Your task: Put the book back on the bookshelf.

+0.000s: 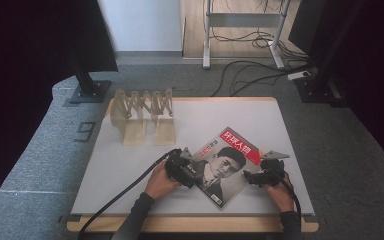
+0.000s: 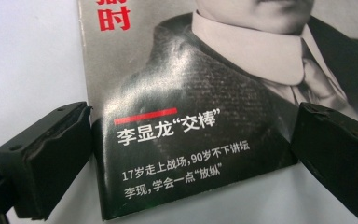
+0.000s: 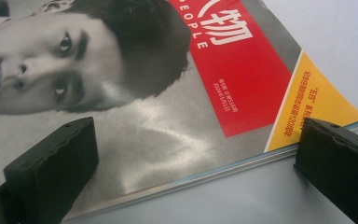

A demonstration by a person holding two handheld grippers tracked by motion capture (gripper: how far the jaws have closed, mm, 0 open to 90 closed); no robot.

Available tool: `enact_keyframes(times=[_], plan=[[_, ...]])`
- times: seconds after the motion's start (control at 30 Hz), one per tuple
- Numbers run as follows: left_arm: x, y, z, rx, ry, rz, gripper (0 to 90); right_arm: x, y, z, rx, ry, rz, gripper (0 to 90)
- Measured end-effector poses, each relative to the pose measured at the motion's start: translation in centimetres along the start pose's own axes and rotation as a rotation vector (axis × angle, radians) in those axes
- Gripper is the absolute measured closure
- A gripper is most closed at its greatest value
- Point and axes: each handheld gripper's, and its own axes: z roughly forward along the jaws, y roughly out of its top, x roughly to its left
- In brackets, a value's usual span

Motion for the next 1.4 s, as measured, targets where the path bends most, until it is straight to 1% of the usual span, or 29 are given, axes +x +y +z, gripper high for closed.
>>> enact_keyframes(times=[0.13,0.17,0.2,0.27,0.33,0.4,0.43,0.47,0.5,0.53,0.57,0.6,0.63,0.67,0.7,0.73,0.77,0.83,0.93,0.97,1.0,1.03,1.07,1.1,1.17,1.23,1.27,1.3,1.4], plan=[[-0.6,-0.3,-0.3,0.01,-0.004,0.006,0.0,0.0,0.2,0.2,0.001,0.004,-0.002,0.0],[-1.0,-0.5,-0.5,0.016,-0.008,0.011,0.0,-0.1,0.5,0.5,0.009,0.003,-0.006,0.0],[-1.0,-0.5,-0.5,0.016,-0.008,0.011,0.0,-0.1,0.5,0.5,0.009,0.003,-0.006,0.0],[-1.8,-0.9,-0.7,0.025,-0.01,0.027,0.0,-0.1,1.1,0.9,0.026,0.004,-0.011,0.0],[-1.9,-1.0,-0.8,0.026,-0.013,0.032,0.0,-0.2,1.4,1.2,0.024,0.01,-0.013,0.0],[-1.9,-1.1,-1.3,0.013,-0.053,0.02,0.0,-0.3,1.5,1.4,0.014,0.016,-0.013,0.0],[-1.6,-1.1,-1.5,0.007,-0.064,0.013,0.0,-0.4,1.5,1.4,0.015,0.017,-0.017,0.0],[-1.4,-1.0,-1.7,0.004,-0.047,0.012,0.0,-0.3,1.6,1.5,0.023,0.016,-0.014,0.0],[-1.4,-1.0,-1.7,0.004,-0.047,0.012,0.0,-0.3,1.6,1.5,0.023,0.016,-0.014,0.0],[-0.6,-1.0,-2.2,-0.002,0.003,0.017,0.0,-0.3,2.0,1.7,0.036,0.014,-0.019,0.0],[-0.6,-1.0,-2.2,-0.002,0.003,0.017,0.0,-0.2,2.1,1.8,0.041,0.016,-0.019,0.0],[0.5,-1.0,-2.8,-0.007,0.03,-0.004,0.0,-0.2,2.3,2.0,0.044,0.021,-0.024,0.0],[0.5,-1.0,-2.8,-0.007,0.03,-0.004,0.0,-0.2,2.3,2.0,0.044,0.021,-0.024,0.0],[1.7,-1.1,-3.3,-0.008,0.075,-0.014,0.0,-0.3,2.5,2.2,0.04,0.03,-0.031,0.0],[2.3,-1.1,-3.6,-0.006,0.095,-0.017,0.0,-0.3,2.5,2.2,0.037,0.033,-0.033,0.0],[2.7,-1.2,-3.7,-0.009,0.104,-0.026,0.0,-0.3,2.5,2.3,0.036,0.036,-0.036,0.0],[3.1,-1.2,-3.7,-0.01,0.11,-0.035,0.0,-0.3,2.5,2.3,0.035,0.037,-0.037,0.0],[3.8,-1.4,-3.5,-0.003,0.122,-0.041,0.0,-0.3,2.6,2.3,0.032,0.038,-0.039,0.0],[4.3,-1.7,-2.7,0.026,0.139,-0.045,0.0,-0.3,2.7,2.5,0.034,0.04,-0.04,0.0],[4.3,-1.7,-2.7,0.026,0.139,-0.045,0.0,-0.3,2.7,2.5,0.034,0.04,-0.04,0.0],[4.6,-1.9,-2.1,0.039,0.144,-0.047,0.0,-0.2,3.1,2.7,0.045,0.035,-0.044,0.0],[4.6,-1.9,-2.1,0.039,0.144,-0.047,0.0,-0.2,3.1,2.7,0.045,0.035,-0.044,0.0],[4.8,-2.0,-2.0,0.026,0.131,-0.064,0.0,-0.1,3.5,3.0,0.052,0.037,-0.051,0.0],[4.8,-2.0,-2.0,0.026,0.131,-0.064,0.0,-0.1,3.5,3.0,0.052,0.037,-0.051,0.0],[4.7,-2.0,-2.0,0.028,0.138,-0.05,0.0,-0.1,3.7,3.4,0.046,0.049,-0.049,0.0],[4.6,-2.0,-2.0,0.028,0.135,-0.049,0.0,-0.1,3.8,3.4,0.049,0.048,-0.049,0.0],[4.4,-1.9,-2.0,0.028,0.127,-0.047,0.0,-0.1,3.9,3.4,0.055,0.048,-0.052,0.0],[4.0,-1.9,-1.9,0.029,0.127,-0.035,0.0,0.0,4.1,3.6,0.057,0.047,-0.06,0.0],[3.7,-1.9,-2.0,0.03,0.134,-0.03,0.0,0.0,4.3,3.8,0.059,0.05,-0.059,0.0]])
